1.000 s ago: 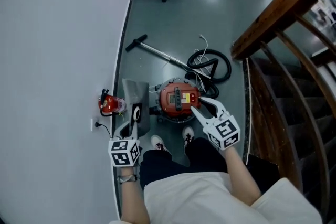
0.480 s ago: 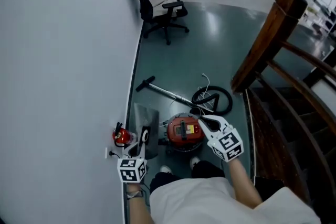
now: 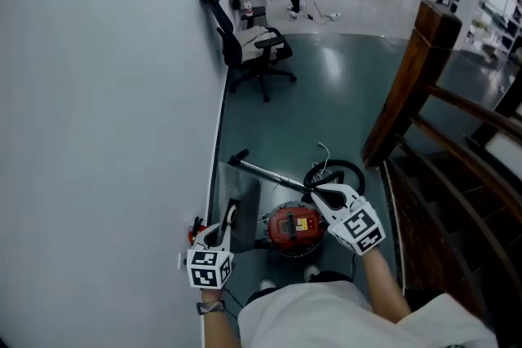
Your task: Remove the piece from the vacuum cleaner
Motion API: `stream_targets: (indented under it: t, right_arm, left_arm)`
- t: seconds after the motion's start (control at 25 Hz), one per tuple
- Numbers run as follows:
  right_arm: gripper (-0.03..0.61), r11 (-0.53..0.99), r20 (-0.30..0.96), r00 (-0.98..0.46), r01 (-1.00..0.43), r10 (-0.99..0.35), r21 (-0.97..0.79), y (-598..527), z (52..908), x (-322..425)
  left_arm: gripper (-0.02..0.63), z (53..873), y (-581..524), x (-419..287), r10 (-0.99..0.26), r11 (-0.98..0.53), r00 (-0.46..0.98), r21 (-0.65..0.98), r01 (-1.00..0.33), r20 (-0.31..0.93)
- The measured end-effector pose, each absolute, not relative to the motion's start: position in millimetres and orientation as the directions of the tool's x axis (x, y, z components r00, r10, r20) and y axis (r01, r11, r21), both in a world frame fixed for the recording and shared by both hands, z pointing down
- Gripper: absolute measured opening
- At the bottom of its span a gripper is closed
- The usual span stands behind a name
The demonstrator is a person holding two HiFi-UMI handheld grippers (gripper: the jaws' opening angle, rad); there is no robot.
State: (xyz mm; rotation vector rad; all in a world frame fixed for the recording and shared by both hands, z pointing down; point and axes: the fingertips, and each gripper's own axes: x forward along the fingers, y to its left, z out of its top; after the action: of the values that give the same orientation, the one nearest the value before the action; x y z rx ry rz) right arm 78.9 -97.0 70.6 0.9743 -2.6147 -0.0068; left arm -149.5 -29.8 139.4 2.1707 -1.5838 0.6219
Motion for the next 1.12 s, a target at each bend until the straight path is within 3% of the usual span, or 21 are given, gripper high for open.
stream_targets:
  t: [0.64,1.12]
  right_arm:
    - [0.038,0.744,0.183,-0.723,-0.628,-0.666,0.226,-153.4,-58.7,74.2]
    - [0.037,0.749,0.179,-0.74,-0.579,-0.648,0.322,-150.8,-113.2,55.5]
  left_arm:
    - [0.025,4.7,-94.6,-145.1,-0.846,-0.387,0.326,-0.067,-0.919,0.421]
    - [0.025,-63.7,-109.2,-144.4,-0.875,-0.42,0.329,-0.219,-0.881,0.355]
